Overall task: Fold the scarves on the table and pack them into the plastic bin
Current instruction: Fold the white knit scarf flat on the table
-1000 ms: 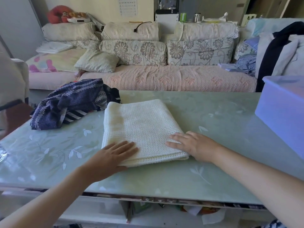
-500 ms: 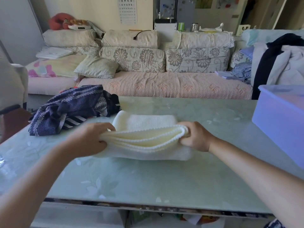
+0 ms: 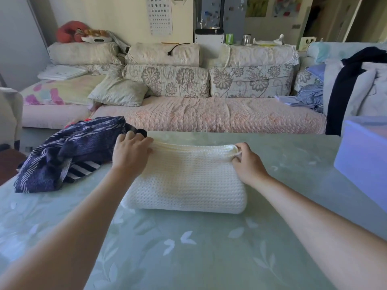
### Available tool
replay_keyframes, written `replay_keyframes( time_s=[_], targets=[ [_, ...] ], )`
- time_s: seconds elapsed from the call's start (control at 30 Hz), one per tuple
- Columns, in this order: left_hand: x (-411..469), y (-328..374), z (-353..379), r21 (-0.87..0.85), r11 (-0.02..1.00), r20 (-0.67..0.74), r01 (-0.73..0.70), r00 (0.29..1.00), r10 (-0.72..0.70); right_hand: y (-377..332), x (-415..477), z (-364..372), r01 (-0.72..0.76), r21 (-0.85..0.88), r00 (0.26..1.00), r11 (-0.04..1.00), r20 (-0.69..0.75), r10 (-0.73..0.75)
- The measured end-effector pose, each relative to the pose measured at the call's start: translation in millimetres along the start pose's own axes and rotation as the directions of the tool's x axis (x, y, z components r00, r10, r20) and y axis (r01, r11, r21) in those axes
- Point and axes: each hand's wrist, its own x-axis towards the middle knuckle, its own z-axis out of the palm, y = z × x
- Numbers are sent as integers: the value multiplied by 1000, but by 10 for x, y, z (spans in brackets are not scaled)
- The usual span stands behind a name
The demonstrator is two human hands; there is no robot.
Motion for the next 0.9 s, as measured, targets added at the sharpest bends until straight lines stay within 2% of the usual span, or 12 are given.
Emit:
replay_keyframes(
  time_s=[0.1, 0.13, 0.2, 0.27, 0.33, 0.4, 0.47, 0.53, 0.67, 0.77, 0.83, 0.9],
  targets=[
    [16, 107, 147, 89, 994, -6, 71, 997, -70, 48, 111, 141, -2, -59, 998, 998, -59, -1],
    [9, 207, 143, 84, 993, 36, 83, 996, -86, 80, 135, 188, -20, -92, 998, 996, -59, 15],
    [-10, 451, 91, 36, 994, 157, 108, 981, -112, 154, 162, 272, -49, -161, 999, 986, -29, 45],
    [-48, 676, 26, 23, 987, 350, 157, 924, -155, 212, 162, 309, -35, -207, 999, 978, -16, 32],
    [-151, 885, -67, 19, 997, 561, 78, 824, -76, 247, 155, 309, 37, -225, 999, 974, -18, -42],
    [-334, 1076, -94, -1, 993, 658, -120, 747, 91, 245, 142, 287, 107, -159, 990, 981, 106, -91],
    [-484, 1149, -83, -74, 993, 690, -91, 715, 117, 194, 85, 238, 67, -88, 941, 994, 337, -34],
    [-537, 1097, -61, -154, 988, 692, 4, 714, 105, 151, 47, 198, 5, -96, 886, 995, 463, 40],
    [-528, 843, -25, -195, 980, 670, -38, 725, 162, 116, -74, 61, -7, -186, 872, 983, 481, 97],
    [-484, 606, -17, -33, 999, 618, -43, 784, 54, -7, -162, -90, -18, -154, 847, 988, 523, 97],
    [-455, 491, -60, 113, 993, 569, -28, 821, -41, -161, -314, -108, -29, -169, 738, 985, 661, 135],
    [-466, 496, -135, 161, 987, 520, 6, 849, -90, -331, -545, -20, -16, -218, 521, 976, 831, 194]
  ],
)
